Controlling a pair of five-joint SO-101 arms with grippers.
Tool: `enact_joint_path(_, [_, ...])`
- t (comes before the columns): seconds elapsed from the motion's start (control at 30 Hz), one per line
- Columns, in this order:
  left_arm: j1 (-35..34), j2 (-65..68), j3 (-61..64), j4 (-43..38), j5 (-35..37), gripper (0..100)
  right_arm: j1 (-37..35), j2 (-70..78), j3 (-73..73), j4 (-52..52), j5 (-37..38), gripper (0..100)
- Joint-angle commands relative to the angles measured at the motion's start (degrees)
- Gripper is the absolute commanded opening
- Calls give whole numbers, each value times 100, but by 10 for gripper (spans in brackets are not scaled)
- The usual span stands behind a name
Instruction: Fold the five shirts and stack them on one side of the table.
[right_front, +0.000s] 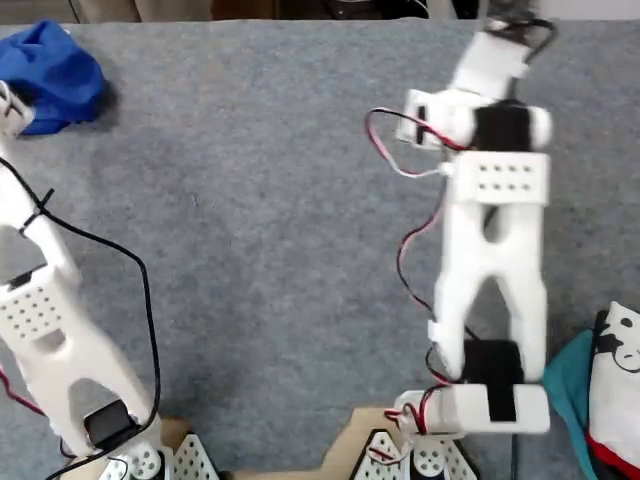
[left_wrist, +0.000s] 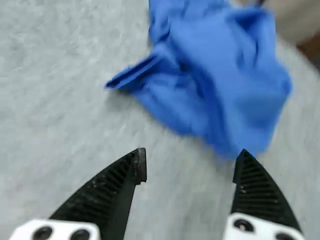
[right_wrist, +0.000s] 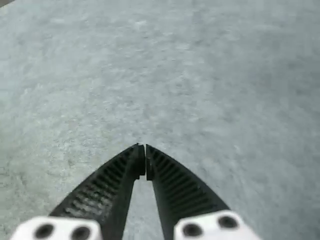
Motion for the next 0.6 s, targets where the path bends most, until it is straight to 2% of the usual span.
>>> enact_joint_path(0.0, [211, 848, -431, -1960, 615, 258, -259, 215, -13, -343, -70, 6])
enact_joint_path(0.13, [580, 1833, -677, -3437, 369, 209, -382, 391, -13, -387, -105, 6])
enact_joint_path(0.23, [826, 2492, -879, -3991, -396, 174, -400, 409, -13, -387, -114, 6])
enact_joint_path(0.4, [1002, 3090, -1609, -3710, -1749, 83, -374, 391, 22, -378, -114, 6])
enact_joint_path(0.47, [1037, 3178, -1881, -3393, -1969, 20, -365, 391, 31, -352, -114, 6])
enact_joint_path(0.57, [1046, 3196, -2312, -2655, -1969, 19, -365, 391, 31, -352, -114, 6])
